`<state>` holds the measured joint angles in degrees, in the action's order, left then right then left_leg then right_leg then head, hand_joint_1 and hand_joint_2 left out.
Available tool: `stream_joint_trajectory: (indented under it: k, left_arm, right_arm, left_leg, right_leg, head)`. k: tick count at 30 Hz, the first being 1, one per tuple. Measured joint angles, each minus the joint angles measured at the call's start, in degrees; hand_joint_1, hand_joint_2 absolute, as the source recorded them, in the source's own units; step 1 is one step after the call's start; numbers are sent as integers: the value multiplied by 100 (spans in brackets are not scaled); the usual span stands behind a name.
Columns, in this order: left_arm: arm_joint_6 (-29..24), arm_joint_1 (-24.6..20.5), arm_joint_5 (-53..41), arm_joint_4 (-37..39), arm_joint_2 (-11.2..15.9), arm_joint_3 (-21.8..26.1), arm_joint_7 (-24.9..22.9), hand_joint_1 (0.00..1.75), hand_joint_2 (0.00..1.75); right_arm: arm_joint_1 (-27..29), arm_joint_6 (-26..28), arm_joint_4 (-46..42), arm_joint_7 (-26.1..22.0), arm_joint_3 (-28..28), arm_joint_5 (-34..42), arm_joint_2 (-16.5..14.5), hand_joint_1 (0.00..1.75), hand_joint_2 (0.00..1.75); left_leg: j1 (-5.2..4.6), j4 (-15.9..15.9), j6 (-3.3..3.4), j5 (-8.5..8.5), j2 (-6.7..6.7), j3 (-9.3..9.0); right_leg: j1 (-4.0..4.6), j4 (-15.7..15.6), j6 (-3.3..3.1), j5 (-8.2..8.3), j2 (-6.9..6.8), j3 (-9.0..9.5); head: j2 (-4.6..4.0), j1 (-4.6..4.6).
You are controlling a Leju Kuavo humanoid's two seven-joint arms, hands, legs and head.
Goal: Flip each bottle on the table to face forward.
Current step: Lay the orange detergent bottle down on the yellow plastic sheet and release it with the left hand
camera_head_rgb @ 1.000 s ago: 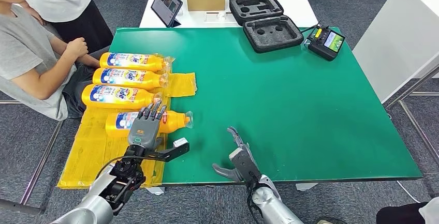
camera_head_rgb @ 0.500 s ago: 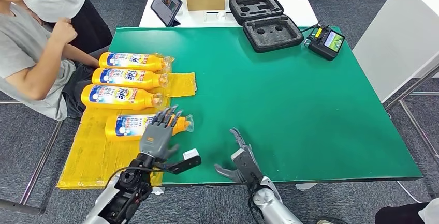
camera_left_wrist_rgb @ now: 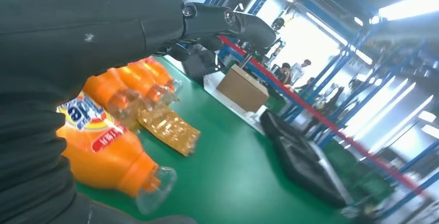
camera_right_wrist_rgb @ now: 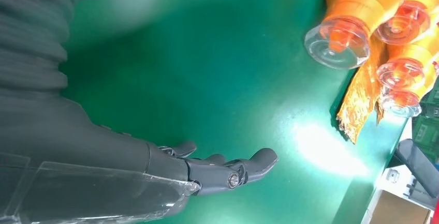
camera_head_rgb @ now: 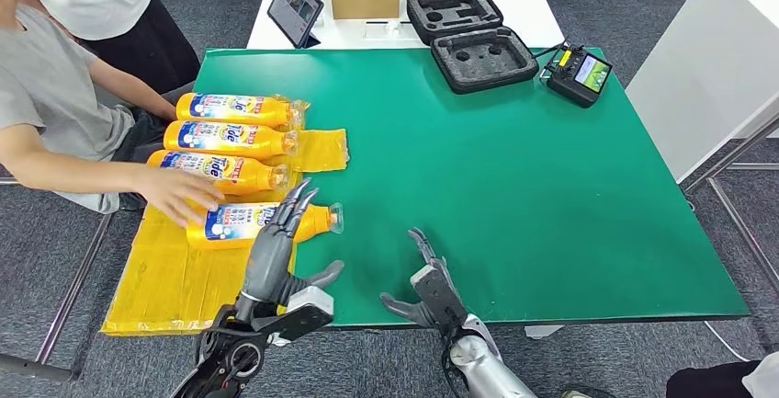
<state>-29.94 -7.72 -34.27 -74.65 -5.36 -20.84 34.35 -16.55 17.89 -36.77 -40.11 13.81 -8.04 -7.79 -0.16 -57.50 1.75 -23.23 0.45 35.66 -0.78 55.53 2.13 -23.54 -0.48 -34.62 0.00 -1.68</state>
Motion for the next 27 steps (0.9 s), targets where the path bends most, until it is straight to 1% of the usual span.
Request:
stream_joint_trajectory:
  k: [2,4,7,8,10,14,19,23,27]
  left_arm:
    - [57,107,330,-82,1,1,134,0,175]
    - [124,169,561,-111,1,0,219,0,175]
    - [197,209,857,-107,1,-2,307,0,175]
    - [208,221,921,-105,1,-2,322,0,175]
    - [234,262,1029,-104,1,-2,354,0,175]
    - [357,385,1280,-106,-8,-2,420,0,175]
    - [657,470,1639,-108,-35,-8,469,0,175]
    - [943,536,1975,-108,-61,-25,491,0,175]
    - [1196,610,2288,-108,-102,-66,471,0,175]
  right_arm:
    - [72,-87,-112,1,0,125,0,0,175]
    - [213,-354,-339,1,4,313,10,0,175]
    - [576,-1071,-1043,0,13,702,45,0,175]
    - [702,-1231,-1291,-1,13,777,50,0,175]
    - [950,-1315,-1795,-2,13,815,57,0,175]
    - [1362,-1257,-2727,-2,-2,873,79,0,0]
    - [1697,-1193,-3376,-2,-57,937,141,0,0]
    - [1861,-915,-3555,-1,-91,973,184,0,0]
    - [1914,-346,-3579,-1,-125,982,176,0,175]
  left_leg:
    - [0,0,0,0,-1,1]
    - [0,0,0,-1,-1,2]
    - [-1,0,0,-3,-2,5]
    - [-1,0,0,-3,-1,5]
    - [-1,0,-1,-4,-1,6]
    - [0,1,-4,-8,-1,6]
    - [-1,1,-4,-8,-1,7]
    - [-1,1,-4,-8,-1,7]
    - [-1,1,-4,-8,0,7]
  right_leg:
    - [0,0,0,-1,0,-1]
    - [-1,0,0,-1,-1,-2]
    - [-1,0,1,-1,0,-5]
    - [-1,-1,1,-1,0,-6]
    - [0,-1,0,-2,0,-7]
    - [0,-1,-1,-4,1,-11]
    - [-1,-1,-1,-4,1,-10]
    - [-1,-1,0,-3,2,-10]
    - [-1,-1,0,-3,2,-11]
  head:
    - [0,-1]
    - [0,0]
    - [0,0]
    - [0,-1]
    - [0,0]
    - [0,-1]
    - [0,0]
    - [0,0]
    - [0,0]
